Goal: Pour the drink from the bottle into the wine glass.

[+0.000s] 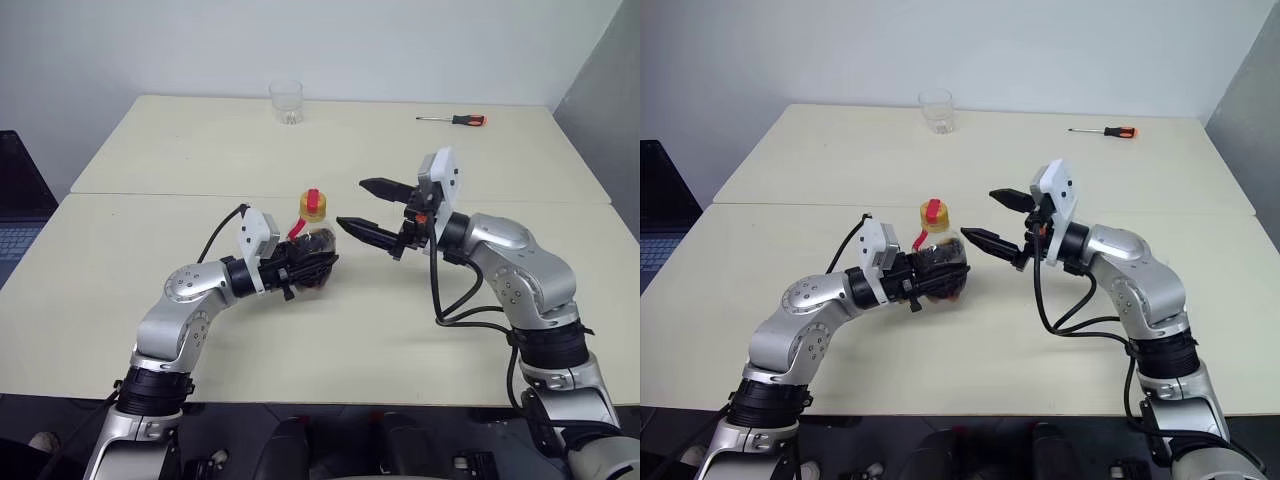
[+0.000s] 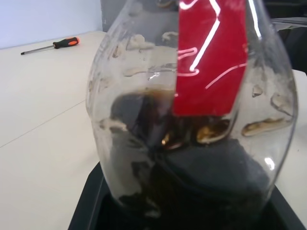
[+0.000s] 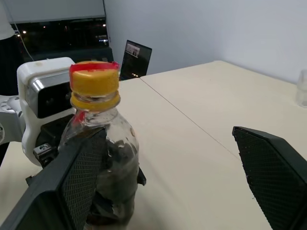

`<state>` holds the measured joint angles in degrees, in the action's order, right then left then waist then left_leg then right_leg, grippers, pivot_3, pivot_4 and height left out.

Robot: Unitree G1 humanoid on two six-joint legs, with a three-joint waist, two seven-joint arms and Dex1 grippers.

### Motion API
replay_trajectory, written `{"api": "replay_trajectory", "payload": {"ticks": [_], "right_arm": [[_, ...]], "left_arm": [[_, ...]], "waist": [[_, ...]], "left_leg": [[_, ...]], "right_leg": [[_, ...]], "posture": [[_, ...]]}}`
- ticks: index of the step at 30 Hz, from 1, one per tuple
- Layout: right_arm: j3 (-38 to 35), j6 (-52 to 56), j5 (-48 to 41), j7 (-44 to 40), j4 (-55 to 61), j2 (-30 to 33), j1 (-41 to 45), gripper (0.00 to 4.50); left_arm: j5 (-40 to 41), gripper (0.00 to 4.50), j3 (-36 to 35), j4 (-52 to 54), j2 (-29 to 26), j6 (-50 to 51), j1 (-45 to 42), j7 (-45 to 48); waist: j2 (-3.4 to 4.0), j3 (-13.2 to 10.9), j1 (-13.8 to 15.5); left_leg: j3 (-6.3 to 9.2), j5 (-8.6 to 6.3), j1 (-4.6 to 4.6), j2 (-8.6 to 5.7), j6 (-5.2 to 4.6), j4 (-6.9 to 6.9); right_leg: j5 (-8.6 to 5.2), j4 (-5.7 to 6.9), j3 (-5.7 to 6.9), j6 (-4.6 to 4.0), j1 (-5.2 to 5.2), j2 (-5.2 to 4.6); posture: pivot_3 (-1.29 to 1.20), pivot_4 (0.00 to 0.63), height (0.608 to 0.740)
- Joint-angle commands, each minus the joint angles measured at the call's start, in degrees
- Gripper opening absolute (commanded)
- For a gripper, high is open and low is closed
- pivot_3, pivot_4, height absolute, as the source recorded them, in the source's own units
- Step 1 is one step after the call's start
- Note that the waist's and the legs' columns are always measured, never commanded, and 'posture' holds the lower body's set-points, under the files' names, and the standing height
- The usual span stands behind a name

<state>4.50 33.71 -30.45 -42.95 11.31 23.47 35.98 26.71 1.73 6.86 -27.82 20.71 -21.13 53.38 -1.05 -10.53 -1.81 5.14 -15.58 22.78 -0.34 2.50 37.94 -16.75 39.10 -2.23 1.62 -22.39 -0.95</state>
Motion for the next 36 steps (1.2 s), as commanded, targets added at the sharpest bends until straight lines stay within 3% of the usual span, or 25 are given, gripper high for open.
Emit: {"api": "replay_trajectory", "payload": {"ticks": [1,14,23,36], "right_arm": [[-2.51,0.84,-2.49,-1.02,3.43,1.05,-0.71,4.48],[-3.96,9.28,-12.68,2.3,8.43,-3.2,1.53,4.48],[-0.56,6.66,-9.91,3.66,4.49,-8.85,6.21,4.48],[1.27,3.73,-6.28,2.62,0.19,-11.43,8.06,4.48]], "left_arm": [[1.31,1.95,-1.9,3.14,-0.52,-1.11,-0.26,0.29],[0.24,1.95,-1.22,0.35,-0.28,-2.84,-0.94,0.73],[-0.01,1.95,-0.69,0.31,0.42,-2.79,-1.82,0.31],[0.1,1.95,-0.7,1.02,0.47,-2.92,-1.45,0.44]], "waist": [[0.0,0.0,0.01],[0.0,0.0,-0.04],[0.0,0.0,-0.04],[0.0,0.0,-0.05]], "left_leg": [[0.0,0.0,0.0,0.0,0.0,0.0],[0.0,0.0,-0.01,0.0,0.0,0.01],[0.03,0.0,-0.01,0.0,0.0,0.0],[0.03,0.0,-0.01,0.0,0.0,0.0]], "right_leg": [[0.0,0.0,0.0,0.0,0.0,0.0],[0.0,0.01,-0.01,0.0,0.01,0.0],[0.0,0.01,0.02,0.0,0.0,0.01],[0.0,0.02,0.02,0.0,-0.01,0.01]], "posture": [[0.0,0.15,0.74],[0.0,0.15,0.74],[0.0,0.15,0.74],[0.0,0.15,0.74]]}}
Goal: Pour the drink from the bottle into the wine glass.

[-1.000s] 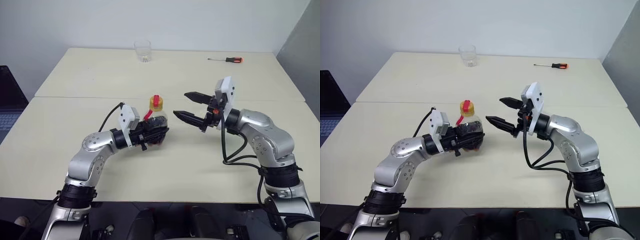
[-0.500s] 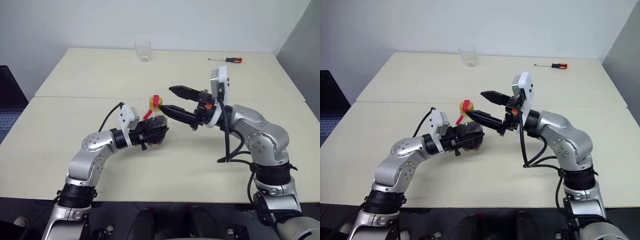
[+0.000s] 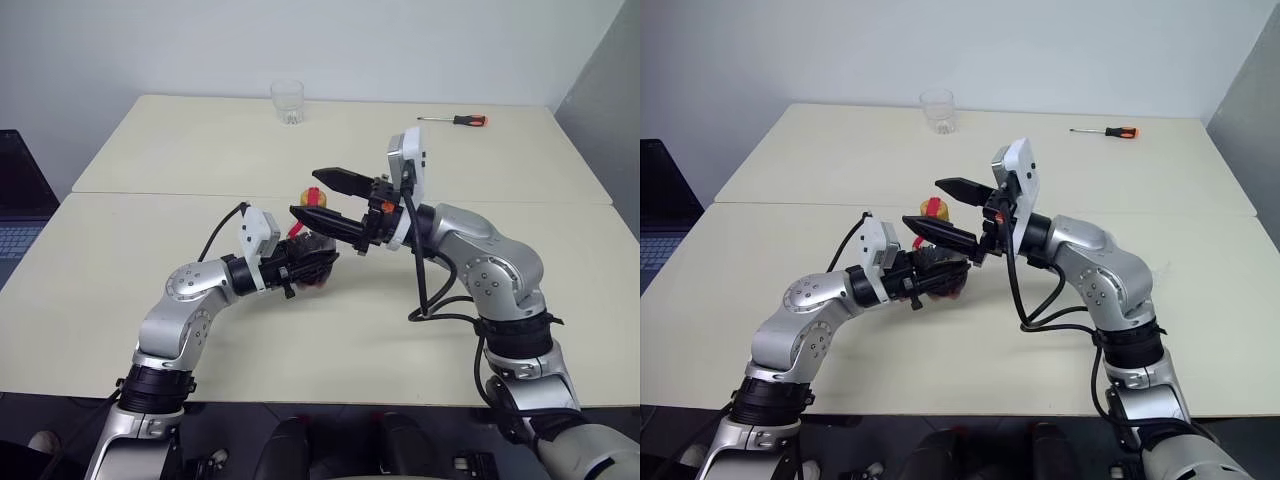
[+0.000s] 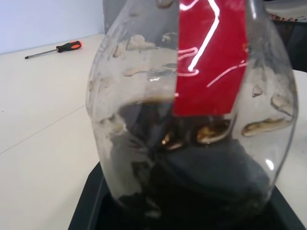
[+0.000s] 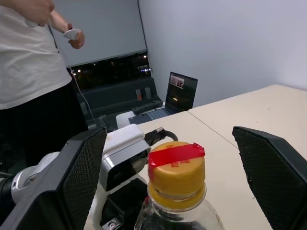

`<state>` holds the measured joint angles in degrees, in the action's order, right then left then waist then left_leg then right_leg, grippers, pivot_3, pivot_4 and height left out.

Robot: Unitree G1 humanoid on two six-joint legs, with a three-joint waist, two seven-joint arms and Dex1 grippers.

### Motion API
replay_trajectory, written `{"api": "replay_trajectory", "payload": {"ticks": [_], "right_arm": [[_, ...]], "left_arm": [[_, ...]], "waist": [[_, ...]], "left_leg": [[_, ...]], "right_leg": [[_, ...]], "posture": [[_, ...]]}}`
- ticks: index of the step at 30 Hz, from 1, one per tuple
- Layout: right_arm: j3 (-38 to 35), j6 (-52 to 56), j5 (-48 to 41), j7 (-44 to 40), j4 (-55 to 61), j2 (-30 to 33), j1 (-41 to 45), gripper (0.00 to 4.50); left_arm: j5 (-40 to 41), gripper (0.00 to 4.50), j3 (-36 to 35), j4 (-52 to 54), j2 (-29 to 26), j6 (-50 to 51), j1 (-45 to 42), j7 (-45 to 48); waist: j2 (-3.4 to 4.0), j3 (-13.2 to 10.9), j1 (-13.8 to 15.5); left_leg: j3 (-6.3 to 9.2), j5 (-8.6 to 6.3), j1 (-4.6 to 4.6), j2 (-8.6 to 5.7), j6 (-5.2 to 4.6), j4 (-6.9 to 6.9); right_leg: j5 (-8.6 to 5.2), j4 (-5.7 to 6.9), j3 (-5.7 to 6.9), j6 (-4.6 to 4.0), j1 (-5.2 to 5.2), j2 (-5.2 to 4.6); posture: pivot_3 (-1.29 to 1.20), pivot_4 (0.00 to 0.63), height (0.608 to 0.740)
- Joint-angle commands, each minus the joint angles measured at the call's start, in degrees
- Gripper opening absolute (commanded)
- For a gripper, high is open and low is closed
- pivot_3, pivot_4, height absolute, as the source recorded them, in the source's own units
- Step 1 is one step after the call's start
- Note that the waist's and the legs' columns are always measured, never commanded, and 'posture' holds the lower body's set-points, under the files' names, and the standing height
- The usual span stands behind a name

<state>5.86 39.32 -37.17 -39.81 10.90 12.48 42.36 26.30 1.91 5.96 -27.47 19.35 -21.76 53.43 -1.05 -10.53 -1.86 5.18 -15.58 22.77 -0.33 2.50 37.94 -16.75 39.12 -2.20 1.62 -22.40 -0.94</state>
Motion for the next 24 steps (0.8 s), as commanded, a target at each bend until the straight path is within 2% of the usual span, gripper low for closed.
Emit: {"api": "replay_trajectory", "payload": {"ticks": [1,24], "right_arm": [[-0.09,-2.13,0.67,-0.6,0.32,-0.52,1.76,4.48],[-0.36,-6.29,5.93,-2.43,-2.38,1.1,0.86,4.48]], "left_arm": [[0.53,1.95,-0.9,1.96,0.1,-1.57,-0.78,0.4],[0.59,1.95,-1.22,1.49,0.22,-1.91,-1.26,0.41]], "waist": [[0.0,0.0,0.0],[0.0,0.0,0.01]], "left_leg": [[0.0,0.0,0.0,0.0,0.0,0.0],[-0.01,0.0,0.0,0.0,0.0,0.0]], "right_leg": [[0.0,0.0,0.0,0.0,0.0,0.0],[0.0,0.0,-0.01,0.0,0.0,0.0]], "posture": [[0.0,0.15,0.74],[0.0,0.15,0.74]]}}
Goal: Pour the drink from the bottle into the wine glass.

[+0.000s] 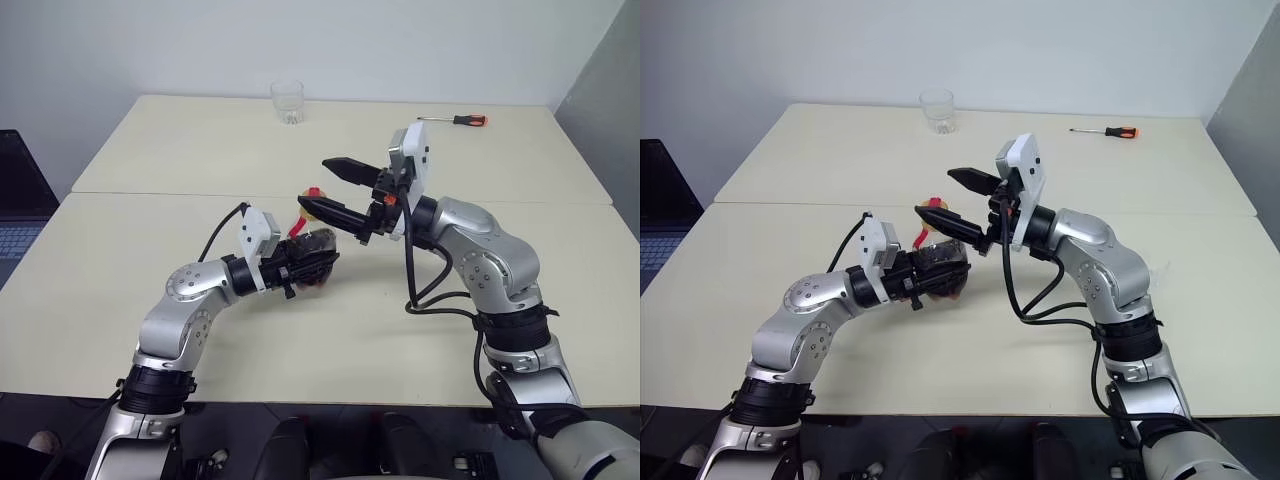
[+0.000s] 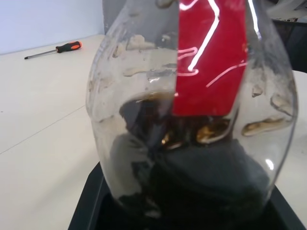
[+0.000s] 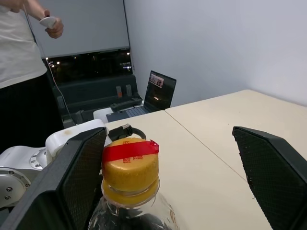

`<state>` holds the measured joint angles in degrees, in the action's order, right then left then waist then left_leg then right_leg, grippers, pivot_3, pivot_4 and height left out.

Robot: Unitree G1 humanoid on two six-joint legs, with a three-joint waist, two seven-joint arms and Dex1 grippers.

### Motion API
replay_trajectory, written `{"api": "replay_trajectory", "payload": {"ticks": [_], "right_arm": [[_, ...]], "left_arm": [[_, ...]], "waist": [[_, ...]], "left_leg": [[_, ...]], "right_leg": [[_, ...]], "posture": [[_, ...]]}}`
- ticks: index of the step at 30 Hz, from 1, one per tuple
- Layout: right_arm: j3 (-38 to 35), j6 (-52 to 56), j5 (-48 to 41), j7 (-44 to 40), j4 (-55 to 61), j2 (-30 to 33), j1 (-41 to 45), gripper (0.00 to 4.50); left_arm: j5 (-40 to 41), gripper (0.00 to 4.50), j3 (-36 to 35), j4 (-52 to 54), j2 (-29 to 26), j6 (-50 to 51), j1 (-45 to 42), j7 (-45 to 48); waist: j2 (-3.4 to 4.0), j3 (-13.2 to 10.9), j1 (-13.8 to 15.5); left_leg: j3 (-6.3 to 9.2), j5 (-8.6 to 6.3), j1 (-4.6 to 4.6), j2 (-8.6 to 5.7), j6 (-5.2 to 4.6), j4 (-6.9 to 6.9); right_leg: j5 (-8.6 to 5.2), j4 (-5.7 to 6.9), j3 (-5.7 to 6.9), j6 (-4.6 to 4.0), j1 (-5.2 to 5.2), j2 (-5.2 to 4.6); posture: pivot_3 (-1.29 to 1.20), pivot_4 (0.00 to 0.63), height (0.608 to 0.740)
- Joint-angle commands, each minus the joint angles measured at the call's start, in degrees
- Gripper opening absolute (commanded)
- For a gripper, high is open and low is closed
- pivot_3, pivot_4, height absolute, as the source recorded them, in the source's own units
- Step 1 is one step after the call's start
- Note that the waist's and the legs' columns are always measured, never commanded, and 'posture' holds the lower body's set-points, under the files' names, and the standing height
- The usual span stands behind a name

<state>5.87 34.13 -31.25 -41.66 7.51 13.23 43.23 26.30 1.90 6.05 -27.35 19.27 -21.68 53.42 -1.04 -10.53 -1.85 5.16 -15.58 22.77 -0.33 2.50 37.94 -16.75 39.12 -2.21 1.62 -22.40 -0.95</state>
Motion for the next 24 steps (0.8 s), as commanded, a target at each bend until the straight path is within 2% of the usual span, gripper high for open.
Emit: {"api": "replay_trajectory", "payload": {"ticks": [1,24], "right_arm": [[-0.43,-1.06,0.06,-0.66,1.09,0.43,-0.11,4.48],[-2.05,0.93,-1.15,-1.37,4.3,3.93,-2.54,4.48]], "left_arm": [[0.58,1.95,-1.24,1.37,0.1,-1.86,-1.34,0.44],[0.55,1.95,-1.31,1.02,-0.31,-1.76,-1.73,0.81]], "waist": [[0.0,0.0,0.0],[0.0,0.0,0.01]], "left_leg": [[0.0,0.0,0.0,0.0,0.0,0.0],[0.0,0.0,0.0,0.0,0.0,0.0]], "right_leg": [[0.0,0.0,0.0,0.0,0.0,0.0],[0.0,0.0,0.0,0.0,0.0,0.0]], "posture": [[0.0,0.15,0.74],[0.0,0.15,0.74]]}}
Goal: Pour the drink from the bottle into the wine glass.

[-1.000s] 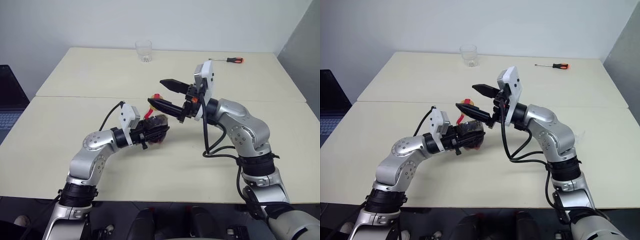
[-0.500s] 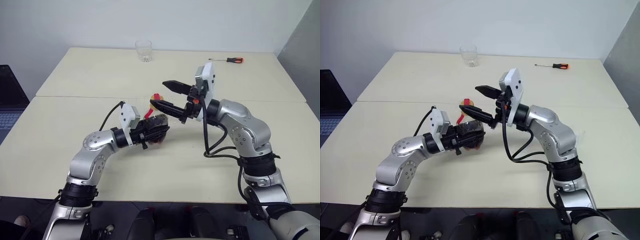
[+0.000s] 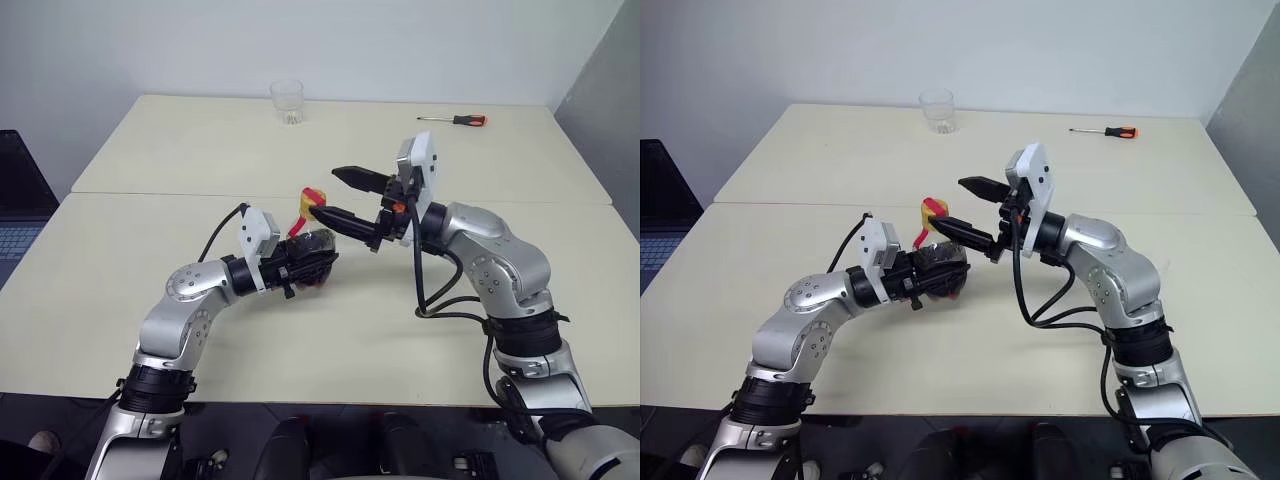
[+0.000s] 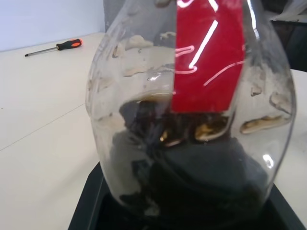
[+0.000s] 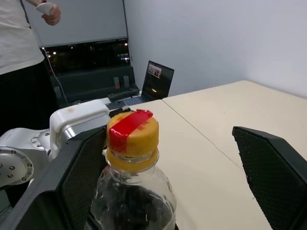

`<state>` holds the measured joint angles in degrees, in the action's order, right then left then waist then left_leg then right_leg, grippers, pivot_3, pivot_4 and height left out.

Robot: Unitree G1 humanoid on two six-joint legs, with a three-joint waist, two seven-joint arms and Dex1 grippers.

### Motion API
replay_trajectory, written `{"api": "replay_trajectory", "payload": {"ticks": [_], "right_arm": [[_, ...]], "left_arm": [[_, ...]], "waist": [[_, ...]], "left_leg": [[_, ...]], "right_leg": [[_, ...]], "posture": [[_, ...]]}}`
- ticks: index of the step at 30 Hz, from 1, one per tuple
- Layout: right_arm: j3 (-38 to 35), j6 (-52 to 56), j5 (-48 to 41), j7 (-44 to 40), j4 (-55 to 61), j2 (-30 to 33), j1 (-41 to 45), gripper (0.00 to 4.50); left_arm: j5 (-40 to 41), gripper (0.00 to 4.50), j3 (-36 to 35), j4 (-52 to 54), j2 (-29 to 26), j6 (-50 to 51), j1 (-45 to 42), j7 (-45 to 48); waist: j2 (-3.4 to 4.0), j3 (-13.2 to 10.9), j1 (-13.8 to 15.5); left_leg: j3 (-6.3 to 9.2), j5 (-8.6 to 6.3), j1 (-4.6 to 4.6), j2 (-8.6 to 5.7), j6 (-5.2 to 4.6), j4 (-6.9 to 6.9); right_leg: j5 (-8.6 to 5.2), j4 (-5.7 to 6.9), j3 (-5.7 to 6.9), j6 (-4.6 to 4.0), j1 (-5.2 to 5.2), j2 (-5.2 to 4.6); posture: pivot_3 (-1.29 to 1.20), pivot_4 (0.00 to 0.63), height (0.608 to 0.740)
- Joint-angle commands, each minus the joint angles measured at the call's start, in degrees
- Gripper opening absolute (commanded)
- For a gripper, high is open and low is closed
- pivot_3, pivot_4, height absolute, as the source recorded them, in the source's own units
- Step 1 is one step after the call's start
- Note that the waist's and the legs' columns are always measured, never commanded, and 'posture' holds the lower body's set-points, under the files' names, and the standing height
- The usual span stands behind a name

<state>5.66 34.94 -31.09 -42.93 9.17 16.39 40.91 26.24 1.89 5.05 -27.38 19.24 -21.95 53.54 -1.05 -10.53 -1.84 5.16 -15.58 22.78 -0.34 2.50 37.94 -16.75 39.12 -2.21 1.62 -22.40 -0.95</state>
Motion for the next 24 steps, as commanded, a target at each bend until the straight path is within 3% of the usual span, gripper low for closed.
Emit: {"api": "replay_trajectory", "payload": {"ticks": [1,24], "right_arm": [[-1.84,0.23,-1.39,-0.11,2.81,0.91,-0.32,4.48],[-3.64,3.32,-4.88,-0.76,6.18,4.32,-3.25,4.48]], "left_arm": [[0.64,1.95,-1.32,2.08,-0.32,-1.69,-1.46,0.7],[0.83,1.95,-1.48,2.6,-0.71,-1.02,-1.35,0.93]], "waist": [[0.0,0.0,0.0],[0.0,0.0,0.02]], "left_leg": [[0.0,0.0,0.0,0.0,0.0,0.0],[-0.01,0.0,0.01,0.0,0.0,0.0]], "right_leg": [[0.0,0.0,-0.01,0.0,0.0,0.0],[0.0,-0.01,0.0,0.0,0.0,0.0]], "posture": [[0.0,0.15,0.74],[0.0,0.15,0.74]]}}
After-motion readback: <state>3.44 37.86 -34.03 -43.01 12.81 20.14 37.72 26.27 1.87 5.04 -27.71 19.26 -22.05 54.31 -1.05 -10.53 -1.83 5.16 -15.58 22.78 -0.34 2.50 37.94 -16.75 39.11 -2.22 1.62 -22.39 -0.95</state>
